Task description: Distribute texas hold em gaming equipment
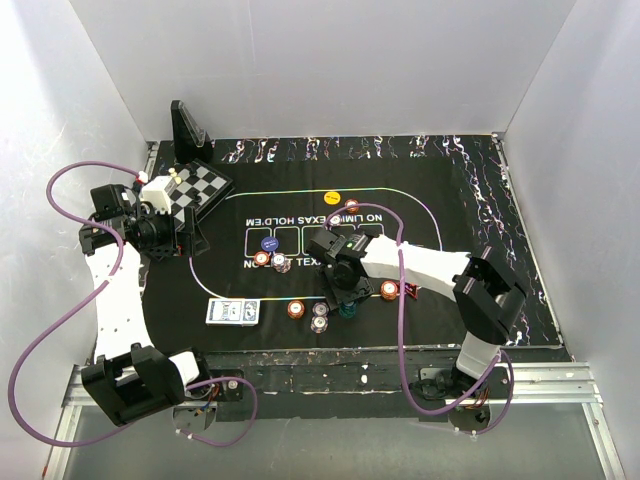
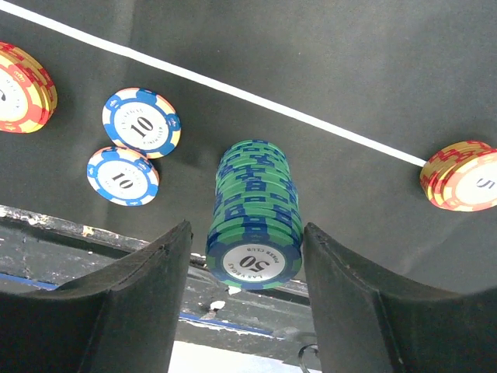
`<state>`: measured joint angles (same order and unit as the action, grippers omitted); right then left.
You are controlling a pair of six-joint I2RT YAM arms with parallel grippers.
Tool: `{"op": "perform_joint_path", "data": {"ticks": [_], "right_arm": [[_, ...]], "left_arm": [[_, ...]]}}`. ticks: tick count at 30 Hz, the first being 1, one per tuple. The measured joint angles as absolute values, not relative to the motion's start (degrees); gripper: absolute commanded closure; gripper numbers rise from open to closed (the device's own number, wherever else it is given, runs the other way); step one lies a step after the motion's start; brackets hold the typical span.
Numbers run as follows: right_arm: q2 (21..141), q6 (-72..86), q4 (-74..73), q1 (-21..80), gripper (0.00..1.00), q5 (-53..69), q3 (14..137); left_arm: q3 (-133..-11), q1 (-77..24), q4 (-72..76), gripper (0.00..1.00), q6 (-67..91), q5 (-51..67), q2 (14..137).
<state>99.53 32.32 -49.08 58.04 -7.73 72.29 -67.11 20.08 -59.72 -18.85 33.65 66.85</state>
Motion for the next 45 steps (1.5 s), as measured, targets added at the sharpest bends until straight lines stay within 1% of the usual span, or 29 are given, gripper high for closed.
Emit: {"op": "perform_joint_path", "data": {"ticks": [7, 10, 22, 31, 33, 35, 40, 45], "right_arm": [[99.55, 32.49, -49.15, 58.15, 0.48, -7.92, 72.29], [99.55, 32.62, -49.15, 58.15, 0.51, -8.34, 72.29], [99.29, 32.75, -50.94, 58.17, 0.59, -10.09, 72.93], [98.56, 32.36, -53.39, 58.28, 0.62, -10.24, 80.31], [99.44, 31.86, -54.37, 58.57, 0.62, -10.02, 83.64], [102.35, 31.18, -55.94, 59.18, 0.62, -9.85, 89.54], [115.15, 29.23, -57.58, 61.76, 0.62, -9.41, 108.51], [128.31, 27.62, -59.07, 63.44, 0.62, -8.45, 123.96]], "left_arm": [[-67.11, 20.08, -59.72, 0.0, -18.83, 33.65, 66.85], [-67.11, 20.08, -59.72, 0.0, -18.85, 33.65, 66.85], [-67.11, 20.08, -59.61, 0.0, -18.83, 33.67, 66.85], [-66.02, 20.08, -58.81, 0.0, -18.63, 33.69, 66.85], [-65.82, 20.08, -58.59, 0.0, -18.46, 33.69, 66.89], [-65.73, 20.08, -58.17, 0.0, -18.35, 33.69, 67.0], [-65.73, 20.08, -57.74, 0.0, -17.89, 33.71, 67.99], [-65.67, 20.08, -57.34, 0.0, -17.89, 33.67, 68.29]]}}
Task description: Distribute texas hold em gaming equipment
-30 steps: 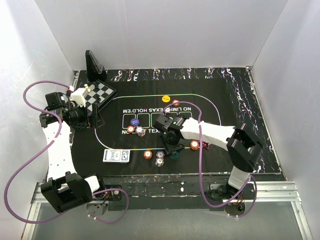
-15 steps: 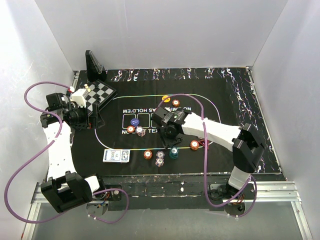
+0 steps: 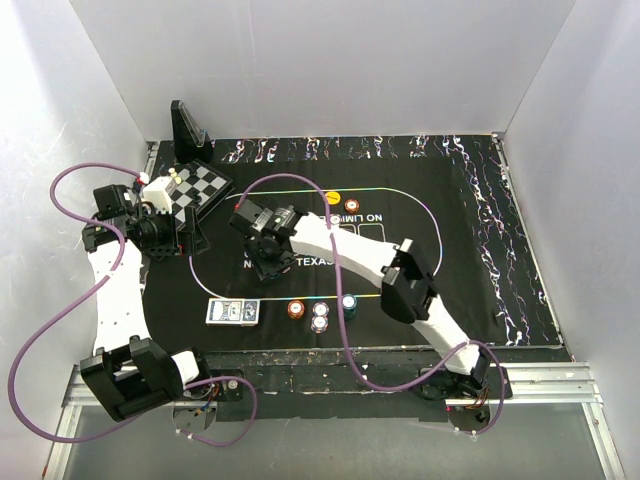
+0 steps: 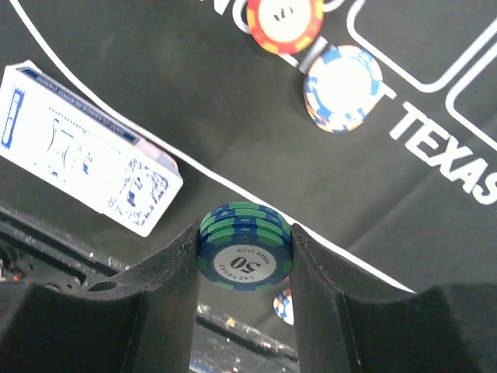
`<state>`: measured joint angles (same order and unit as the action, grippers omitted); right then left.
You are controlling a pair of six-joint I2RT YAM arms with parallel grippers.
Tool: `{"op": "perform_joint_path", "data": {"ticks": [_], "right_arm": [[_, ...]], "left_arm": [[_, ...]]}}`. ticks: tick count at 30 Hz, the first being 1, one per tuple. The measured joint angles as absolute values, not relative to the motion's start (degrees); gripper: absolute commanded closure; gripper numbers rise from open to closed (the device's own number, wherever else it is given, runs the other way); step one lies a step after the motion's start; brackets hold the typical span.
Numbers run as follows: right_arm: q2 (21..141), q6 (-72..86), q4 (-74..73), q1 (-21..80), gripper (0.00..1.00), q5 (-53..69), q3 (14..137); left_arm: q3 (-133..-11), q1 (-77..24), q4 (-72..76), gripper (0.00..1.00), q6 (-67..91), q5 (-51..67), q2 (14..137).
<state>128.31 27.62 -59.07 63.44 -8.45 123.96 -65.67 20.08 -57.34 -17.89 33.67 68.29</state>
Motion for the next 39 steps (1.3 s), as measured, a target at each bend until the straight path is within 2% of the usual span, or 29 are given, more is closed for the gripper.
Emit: {"op": "perform_joint_path", "data": {"ticks": [5, 17, 24, 32, 39], "right_arm": [[135.46, 26.89, -58.78, 63.66, 0.62, -7.22, 128.92], [141.86, 27.4, -55.51, 63.4, 0.6, -6.87, 132.03], [143.44, 28.32, -53.65, 63.4, 0.54, -6.72, 132.73], [144.33, 29.17, -52.51, 63.4, 0.35, -6.44, 132.77], [144.35, 29.65, -52.25, 63.4, 0.33, -6.24, 132.88]], "left_arm": [[-65.19, 20.08, -56.8, 0.0, -18.0, 33.65, 68.29], [-65.19, 20.08, -56.53, 0.0, -18.04, 33.89, 68.42], [-65.19, 20.08, -56.53, 0.0, -18.06, 33.91, 68.47], [-65.19, 20.08, -56.53, 0.0, -18.33, 33.89, 68.53], [-65.19, 20.08, -56.55, 0.0, -18.31, 33.89, 68.53]]}}
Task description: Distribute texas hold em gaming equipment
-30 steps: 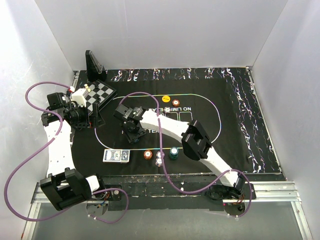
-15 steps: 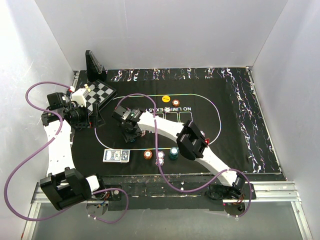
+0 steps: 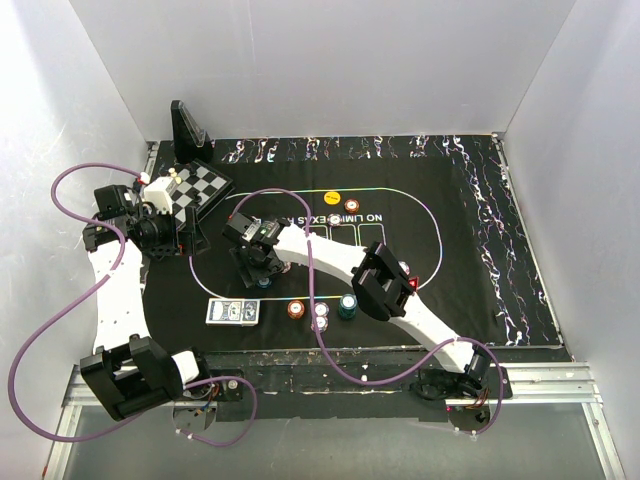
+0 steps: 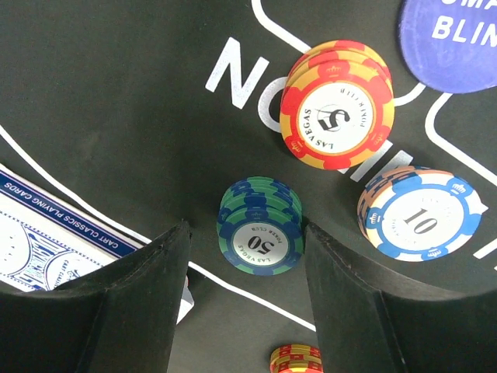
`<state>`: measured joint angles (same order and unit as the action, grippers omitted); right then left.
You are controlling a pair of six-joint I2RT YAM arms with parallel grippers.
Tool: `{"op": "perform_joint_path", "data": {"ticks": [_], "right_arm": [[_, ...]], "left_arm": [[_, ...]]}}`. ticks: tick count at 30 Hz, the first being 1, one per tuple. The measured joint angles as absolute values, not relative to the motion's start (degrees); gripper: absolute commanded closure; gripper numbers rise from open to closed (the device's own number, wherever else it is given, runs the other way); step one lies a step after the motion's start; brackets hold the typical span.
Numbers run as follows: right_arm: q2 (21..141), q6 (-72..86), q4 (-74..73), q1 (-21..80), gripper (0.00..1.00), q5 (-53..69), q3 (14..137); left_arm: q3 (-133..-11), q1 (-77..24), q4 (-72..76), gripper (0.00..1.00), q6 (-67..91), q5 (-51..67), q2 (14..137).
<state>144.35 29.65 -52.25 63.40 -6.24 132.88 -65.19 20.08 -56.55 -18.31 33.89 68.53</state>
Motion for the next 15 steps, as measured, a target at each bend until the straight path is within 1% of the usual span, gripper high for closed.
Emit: {"op": "perform_joint_path", "data": {"ticks": [8, 12, 15], "right_arm": [[140.77, 29.71, -52.73, 63.4, 0.33, -6.72, 130.06], [132.86, 29.78, -52.71, 63.42, 0.32, -7.22, 126.21], [123.68, 29.82, -51.88, 63.59, 0.28, -7.99, 121.01]], "left_arm": [[-65.08, 20.08, -56.6, 0.0, -18.26, 33.89, 68.4], [-64.84, 20.08, -56.82, 0.0, -18.26, 33.87, 67.92], [-64.84, 20.08, -56.95, 0.0, -18.22, 33.89, 67.57]]}}
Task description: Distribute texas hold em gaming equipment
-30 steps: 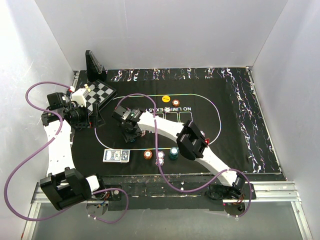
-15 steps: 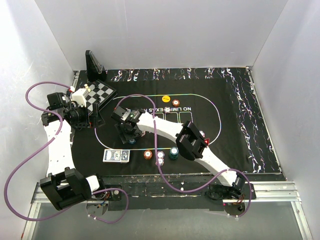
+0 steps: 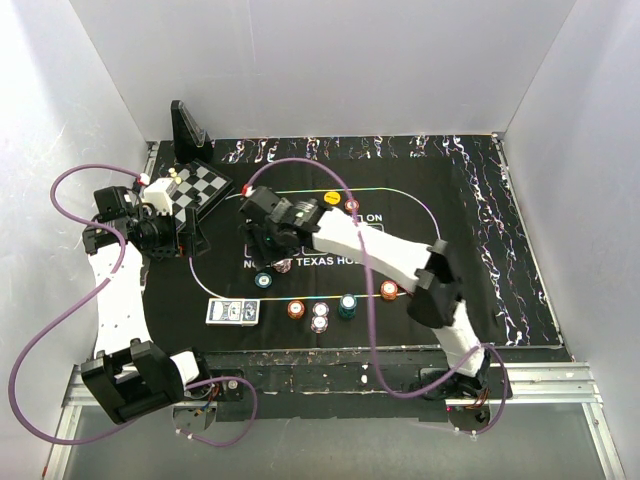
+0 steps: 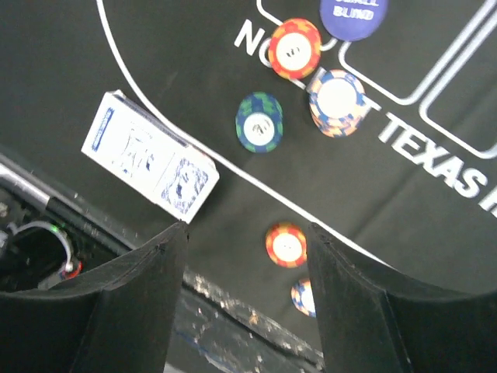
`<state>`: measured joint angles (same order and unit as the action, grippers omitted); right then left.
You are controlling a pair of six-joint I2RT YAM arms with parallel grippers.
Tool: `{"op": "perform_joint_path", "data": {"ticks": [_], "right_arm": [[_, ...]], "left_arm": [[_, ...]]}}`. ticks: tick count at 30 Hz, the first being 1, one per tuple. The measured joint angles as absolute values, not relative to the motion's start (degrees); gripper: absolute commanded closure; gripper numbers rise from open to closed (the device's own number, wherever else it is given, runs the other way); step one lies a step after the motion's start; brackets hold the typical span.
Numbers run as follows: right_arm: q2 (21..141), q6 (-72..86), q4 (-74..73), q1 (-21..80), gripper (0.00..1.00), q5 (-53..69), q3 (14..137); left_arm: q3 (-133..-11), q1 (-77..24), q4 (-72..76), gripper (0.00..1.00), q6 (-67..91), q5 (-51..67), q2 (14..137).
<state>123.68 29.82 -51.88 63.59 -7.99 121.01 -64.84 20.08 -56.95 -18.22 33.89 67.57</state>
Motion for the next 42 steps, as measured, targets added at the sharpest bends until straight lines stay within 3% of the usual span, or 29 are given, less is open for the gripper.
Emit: {"op": "perform_joint_path", "data": {"ticks": [7, 13, 33, 42], "right_arm": [[102.94, 31.0, -49.52, 64.01, 0.19, -13.02, 98.48], [100.62, 34.63, -51.33, 63.53, 0.18, -16.51, 79.66], [95.39, 38.87, -47.99, 61.54, 0.18, -16.1, 70.41], [95.42, 39.05, -44.47, 60.05, 0.26, -14.06, 67.42]], "left_arm": [[-64.84, 20.08, -57.04, 0.0, -18.13, 33.89, 67.16], [-64.84, 20.08, -57.43, 0.0, -18.0, 33.91, 67.0], [-64.84, 20.08, -57.45, 0.0, -17.98, 34.09, 66.96], [-64.84, 20.08, -57.45, 0.0, -17.98, 34.13, 66.96]]}}
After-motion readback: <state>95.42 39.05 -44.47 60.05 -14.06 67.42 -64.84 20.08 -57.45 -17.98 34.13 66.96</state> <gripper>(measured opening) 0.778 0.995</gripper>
